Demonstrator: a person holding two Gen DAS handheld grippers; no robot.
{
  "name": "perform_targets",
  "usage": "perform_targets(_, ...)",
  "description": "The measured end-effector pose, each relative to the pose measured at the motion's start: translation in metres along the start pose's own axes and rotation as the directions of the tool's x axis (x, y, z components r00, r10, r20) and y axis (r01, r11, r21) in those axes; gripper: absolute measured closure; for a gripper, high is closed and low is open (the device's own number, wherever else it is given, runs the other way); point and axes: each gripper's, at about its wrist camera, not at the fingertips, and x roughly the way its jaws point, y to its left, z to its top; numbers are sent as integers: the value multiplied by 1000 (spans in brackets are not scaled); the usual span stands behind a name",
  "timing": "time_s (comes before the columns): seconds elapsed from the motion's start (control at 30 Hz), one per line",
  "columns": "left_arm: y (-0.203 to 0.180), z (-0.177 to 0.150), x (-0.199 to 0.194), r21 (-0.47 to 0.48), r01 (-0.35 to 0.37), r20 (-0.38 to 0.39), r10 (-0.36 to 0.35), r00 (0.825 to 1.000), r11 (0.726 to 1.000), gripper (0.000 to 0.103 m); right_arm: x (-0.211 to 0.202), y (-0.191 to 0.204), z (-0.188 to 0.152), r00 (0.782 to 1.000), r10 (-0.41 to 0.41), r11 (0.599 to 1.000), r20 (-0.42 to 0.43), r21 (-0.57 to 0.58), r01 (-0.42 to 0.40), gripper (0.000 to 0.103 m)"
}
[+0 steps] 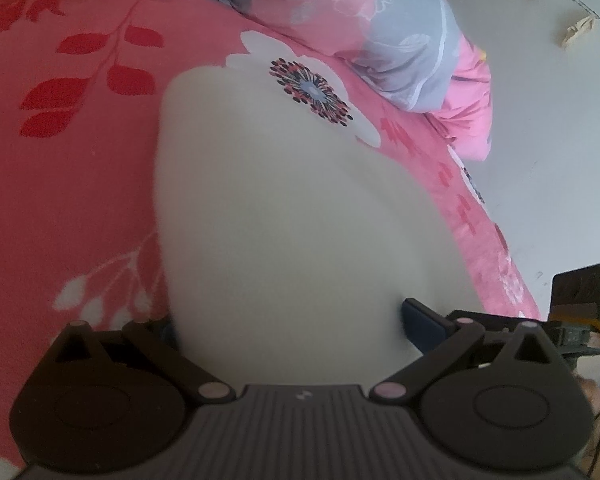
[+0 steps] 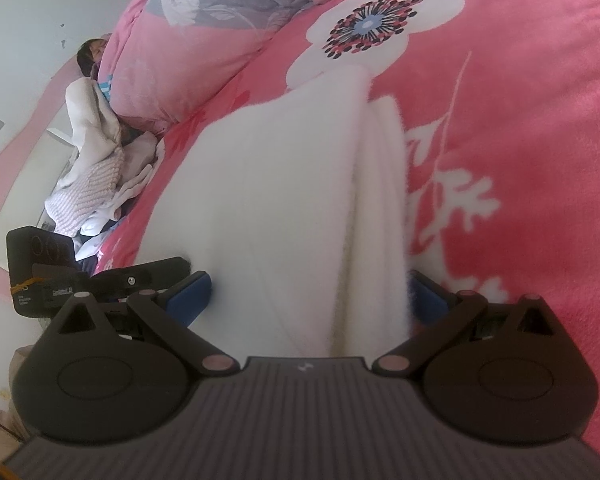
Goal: Fold towel
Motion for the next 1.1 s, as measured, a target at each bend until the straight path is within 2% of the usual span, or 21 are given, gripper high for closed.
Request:
perform_targets(0.27,0,-1,1,18,7,3,-7,1000,1000,0,-11,-6,0,998,17,1000,-54,1,-17,1)
perform_targets(0.47,2,-1,1,18,13,6,-14,1000,1000,0,-7,-12,0,997,55,998,-53,21,-54,1)
perform_targets(1.1,1,-4,0,14,15,13,-15,1000,1000,0,-8,-13,-2,997,68,997,-30,33,-67,1)
